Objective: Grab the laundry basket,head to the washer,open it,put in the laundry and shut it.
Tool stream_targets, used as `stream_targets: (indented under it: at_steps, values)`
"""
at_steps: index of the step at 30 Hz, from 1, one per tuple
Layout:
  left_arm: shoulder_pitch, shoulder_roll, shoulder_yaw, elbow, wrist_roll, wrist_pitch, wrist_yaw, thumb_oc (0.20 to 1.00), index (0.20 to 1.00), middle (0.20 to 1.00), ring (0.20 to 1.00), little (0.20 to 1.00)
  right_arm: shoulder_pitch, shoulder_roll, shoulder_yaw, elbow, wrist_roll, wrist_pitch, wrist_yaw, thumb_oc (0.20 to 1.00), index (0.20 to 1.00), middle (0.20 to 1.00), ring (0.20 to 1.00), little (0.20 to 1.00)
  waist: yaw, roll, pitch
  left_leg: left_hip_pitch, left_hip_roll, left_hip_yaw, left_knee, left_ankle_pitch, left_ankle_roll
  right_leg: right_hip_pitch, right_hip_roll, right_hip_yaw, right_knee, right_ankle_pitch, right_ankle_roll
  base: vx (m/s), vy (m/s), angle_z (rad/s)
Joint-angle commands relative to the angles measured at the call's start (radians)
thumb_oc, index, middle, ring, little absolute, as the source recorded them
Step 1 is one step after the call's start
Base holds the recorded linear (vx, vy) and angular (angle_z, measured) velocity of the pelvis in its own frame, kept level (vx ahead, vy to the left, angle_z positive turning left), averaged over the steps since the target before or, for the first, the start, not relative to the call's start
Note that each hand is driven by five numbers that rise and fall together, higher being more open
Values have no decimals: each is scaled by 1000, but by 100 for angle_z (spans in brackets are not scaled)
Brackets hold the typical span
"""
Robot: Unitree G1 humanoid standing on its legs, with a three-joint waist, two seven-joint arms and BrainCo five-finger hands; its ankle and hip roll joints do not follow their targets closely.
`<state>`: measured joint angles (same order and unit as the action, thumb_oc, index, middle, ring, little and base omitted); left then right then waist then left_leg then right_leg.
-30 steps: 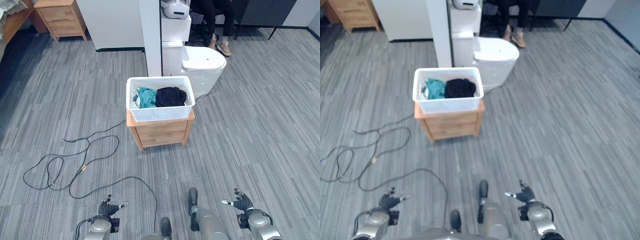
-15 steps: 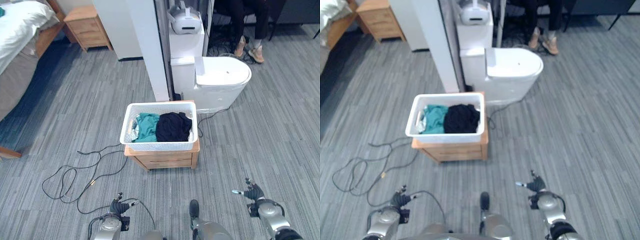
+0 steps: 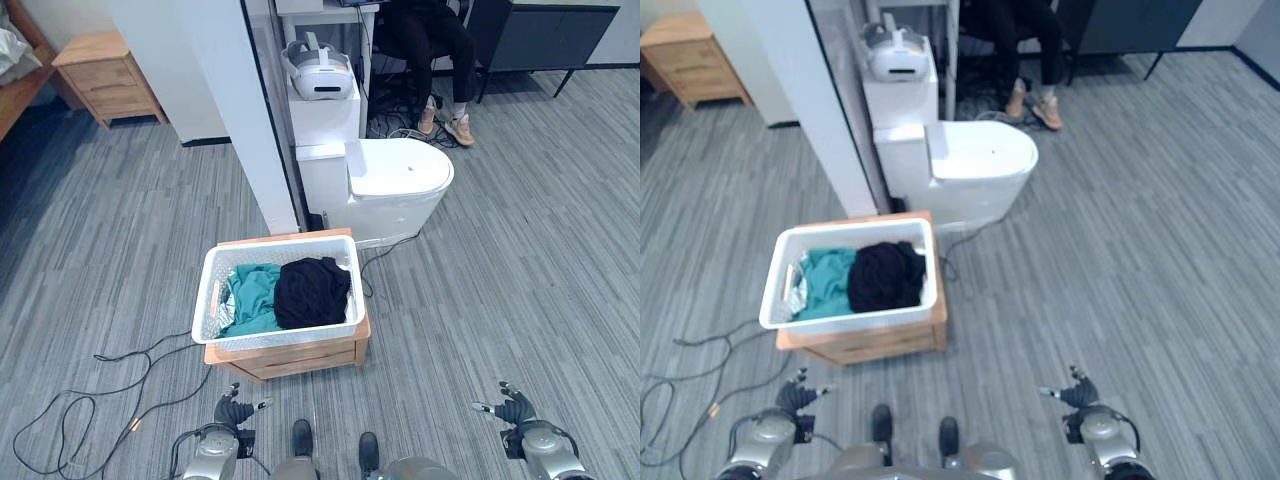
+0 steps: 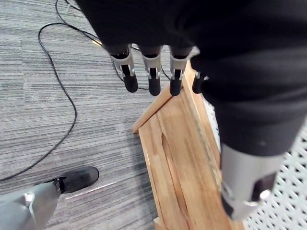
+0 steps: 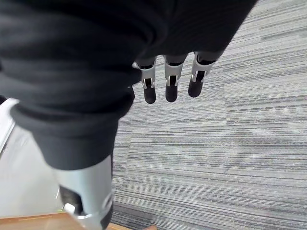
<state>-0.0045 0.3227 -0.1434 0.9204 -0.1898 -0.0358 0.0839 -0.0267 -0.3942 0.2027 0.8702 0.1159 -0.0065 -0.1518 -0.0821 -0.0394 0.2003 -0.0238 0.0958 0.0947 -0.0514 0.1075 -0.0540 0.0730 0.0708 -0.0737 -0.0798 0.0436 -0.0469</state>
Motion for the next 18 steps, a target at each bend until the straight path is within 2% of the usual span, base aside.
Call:
stream_targets:
  at_steps: [1,12,18]
  values:
    - [22,63,26,-14,26,-18,30,1000,1000,1000,1000,1000,-15,-8,-17,-73,-30,-28,-16,1000,1000,1000,1000,1000,19,-14,-35,-24,-47,34,88,-137,10,-65,-182,19,80,-100,166,60,171,11]
    - [-1,143,77,-184,12,-36,82,1000,1000,1000,1000,1000,-108,-18,10,-234,-45,-29,-41,1000,1000,1000,1000,1000,51,-22,-20,-64,-84,61,107,-172,43,-129,-224,40,91,-71,198,34,100,-8]
    - [-107,153,52,-166,-17,-46,139,1000,1000,1000,1000,1000,-238,5,57,-231,-10,-27,-80,1000,1000,1000,1000,1000,60,-15,-2,-106,-93,63,115,-174,47,-174,-232,46,90,-57,197,-3,16,1]
